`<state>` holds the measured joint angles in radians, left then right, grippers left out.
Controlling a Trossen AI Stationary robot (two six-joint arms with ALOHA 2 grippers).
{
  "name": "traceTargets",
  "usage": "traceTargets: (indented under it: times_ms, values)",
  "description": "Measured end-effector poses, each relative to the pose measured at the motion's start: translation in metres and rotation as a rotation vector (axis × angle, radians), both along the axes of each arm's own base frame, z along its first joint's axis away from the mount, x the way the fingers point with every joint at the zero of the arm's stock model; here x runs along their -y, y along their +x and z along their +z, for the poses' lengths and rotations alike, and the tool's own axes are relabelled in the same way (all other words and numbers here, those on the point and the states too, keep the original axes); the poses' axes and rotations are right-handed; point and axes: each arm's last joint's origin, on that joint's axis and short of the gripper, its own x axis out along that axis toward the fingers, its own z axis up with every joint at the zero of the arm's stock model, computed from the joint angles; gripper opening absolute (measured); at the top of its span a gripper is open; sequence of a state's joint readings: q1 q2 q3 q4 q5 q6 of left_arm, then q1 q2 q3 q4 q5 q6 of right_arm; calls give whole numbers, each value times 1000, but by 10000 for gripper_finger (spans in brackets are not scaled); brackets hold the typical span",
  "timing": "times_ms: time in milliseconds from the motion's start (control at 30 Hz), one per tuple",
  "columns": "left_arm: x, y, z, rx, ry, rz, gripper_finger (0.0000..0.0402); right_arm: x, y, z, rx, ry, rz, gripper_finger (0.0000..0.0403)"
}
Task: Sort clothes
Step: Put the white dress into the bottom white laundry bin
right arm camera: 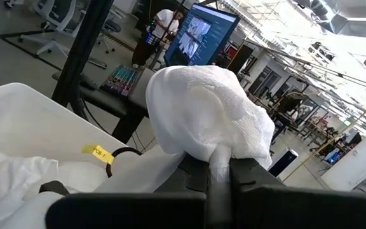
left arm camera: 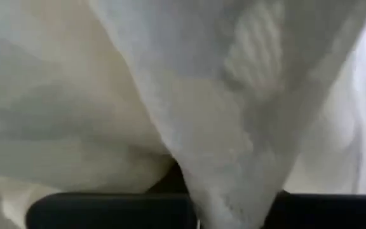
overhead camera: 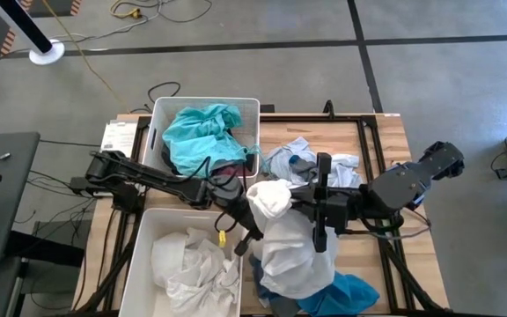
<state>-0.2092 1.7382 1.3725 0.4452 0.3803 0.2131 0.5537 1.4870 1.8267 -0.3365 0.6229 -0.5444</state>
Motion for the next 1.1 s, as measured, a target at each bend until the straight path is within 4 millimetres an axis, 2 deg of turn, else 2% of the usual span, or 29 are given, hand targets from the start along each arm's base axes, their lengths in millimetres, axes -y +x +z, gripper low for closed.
traceTargets:
  times_ms: [133,300,433,700,900,1100]
  values:
    - [-2,-3,6,19,-3,48,5,-1,0,-1,-4,19,1,19]
    - [-7,-22,32,83,22,92,3,-8,-5,-6,-49,29,25,19]
    - [-9,-50,61,129,61,145,2,-15,-10,-11,-99,39,50,19]
    - [-8,-123,118,269,112,242,1,-26,-14,-18,-145,50,81,19]
    - [-6,-164,142,374,114,248,1,-34,4,-34,-194,40,90,20]
    - [2,-183,157,391,131,254,0,-41,38,-56,-227,32,103,20]
